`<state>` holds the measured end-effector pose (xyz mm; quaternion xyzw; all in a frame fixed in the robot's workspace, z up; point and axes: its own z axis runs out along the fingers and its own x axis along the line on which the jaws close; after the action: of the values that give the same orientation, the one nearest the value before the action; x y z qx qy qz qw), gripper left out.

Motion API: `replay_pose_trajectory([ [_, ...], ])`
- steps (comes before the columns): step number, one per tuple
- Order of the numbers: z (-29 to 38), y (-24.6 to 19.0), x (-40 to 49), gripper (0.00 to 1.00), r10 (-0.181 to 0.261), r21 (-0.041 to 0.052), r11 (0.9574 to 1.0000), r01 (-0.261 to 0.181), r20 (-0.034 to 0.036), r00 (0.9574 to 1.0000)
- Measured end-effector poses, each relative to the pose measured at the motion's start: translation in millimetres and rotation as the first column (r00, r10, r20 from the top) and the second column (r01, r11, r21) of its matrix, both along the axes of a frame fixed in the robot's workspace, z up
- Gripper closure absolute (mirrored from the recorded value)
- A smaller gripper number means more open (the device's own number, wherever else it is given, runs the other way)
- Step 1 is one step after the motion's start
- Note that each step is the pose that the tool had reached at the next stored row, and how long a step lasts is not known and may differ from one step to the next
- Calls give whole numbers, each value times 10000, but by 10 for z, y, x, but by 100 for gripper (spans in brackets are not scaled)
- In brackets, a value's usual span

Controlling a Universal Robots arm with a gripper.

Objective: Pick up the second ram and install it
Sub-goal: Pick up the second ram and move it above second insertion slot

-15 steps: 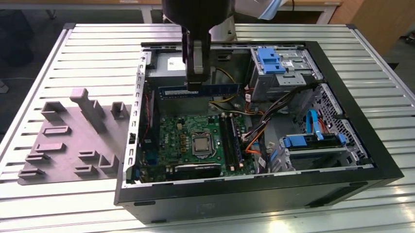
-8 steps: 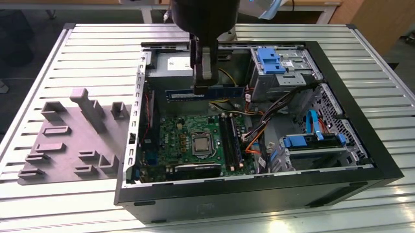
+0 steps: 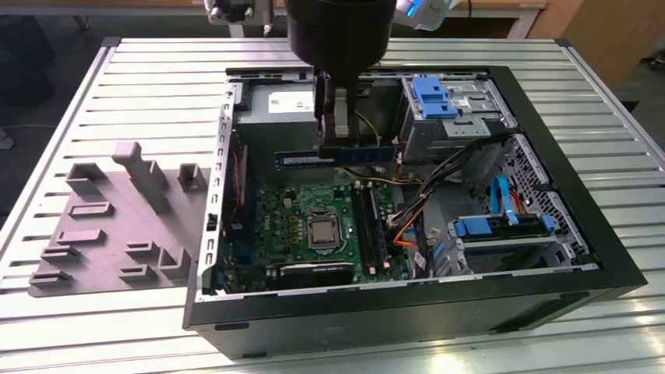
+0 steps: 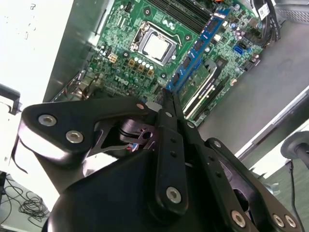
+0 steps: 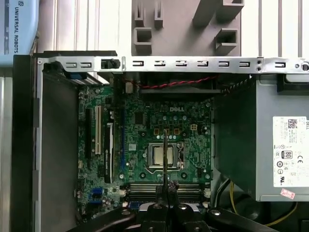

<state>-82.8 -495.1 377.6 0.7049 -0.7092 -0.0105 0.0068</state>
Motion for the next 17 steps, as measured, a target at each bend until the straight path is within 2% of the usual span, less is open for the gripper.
replay_pose_trajectory([
  [17, -242, 10, 97, 89, -1, -1, 10000, 1, -21, 10000],
])
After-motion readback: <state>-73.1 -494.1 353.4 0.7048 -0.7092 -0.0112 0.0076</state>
